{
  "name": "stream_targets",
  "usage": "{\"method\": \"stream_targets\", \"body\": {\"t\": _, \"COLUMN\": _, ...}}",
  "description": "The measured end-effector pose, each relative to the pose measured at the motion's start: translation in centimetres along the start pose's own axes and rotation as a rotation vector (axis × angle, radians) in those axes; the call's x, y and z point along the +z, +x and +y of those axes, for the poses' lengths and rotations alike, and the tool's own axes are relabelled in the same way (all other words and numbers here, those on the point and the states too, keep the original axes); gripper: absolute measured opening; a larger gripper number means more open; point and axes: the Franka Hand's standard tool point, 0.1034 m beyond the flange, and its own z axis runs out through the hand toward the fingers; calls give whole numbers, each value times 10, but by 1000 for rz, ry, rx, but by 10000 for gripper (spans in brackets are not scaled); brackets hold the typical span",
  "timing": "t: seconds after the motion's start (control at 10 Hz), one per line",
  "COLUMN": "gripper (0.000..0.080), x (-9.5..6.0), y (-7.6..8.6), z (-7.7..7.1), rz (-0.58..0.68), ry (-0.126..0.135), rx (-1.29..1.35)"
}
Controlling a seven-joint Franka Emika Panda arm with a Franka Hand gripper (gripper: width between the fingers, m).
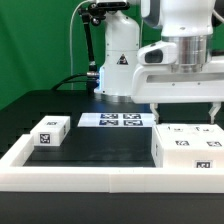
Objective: Assemble cabinet
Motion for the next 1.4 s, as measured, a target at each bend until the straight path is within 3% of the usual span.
{"method": "stream_targets", "body": {"t": 0.2, "gripper": 797, "x": 11, "y": 1, "z": 2, "rz": 10, "ry": 7, "rx": 7}}
{"method": "stream_targets", "body": {"t": 0.6, "gripper": 797, "x": 12, "y": 0, "z": 1, "rz": 6, "ry": 7, "rx": -1}}
{"method": "stream_targets", "body": {"t": 0.9, "gripper": 797, "x": 30, "y": -5, "z": -6, "rz": 12, "ry": 0, "rx": -21}}
{"method": "stream_targets", "body": {"t": 1.4, "gripper": 797, "x": 34, "y": -5, "z": -8, "rz": 8, "ry": -1, "rx": -52}}
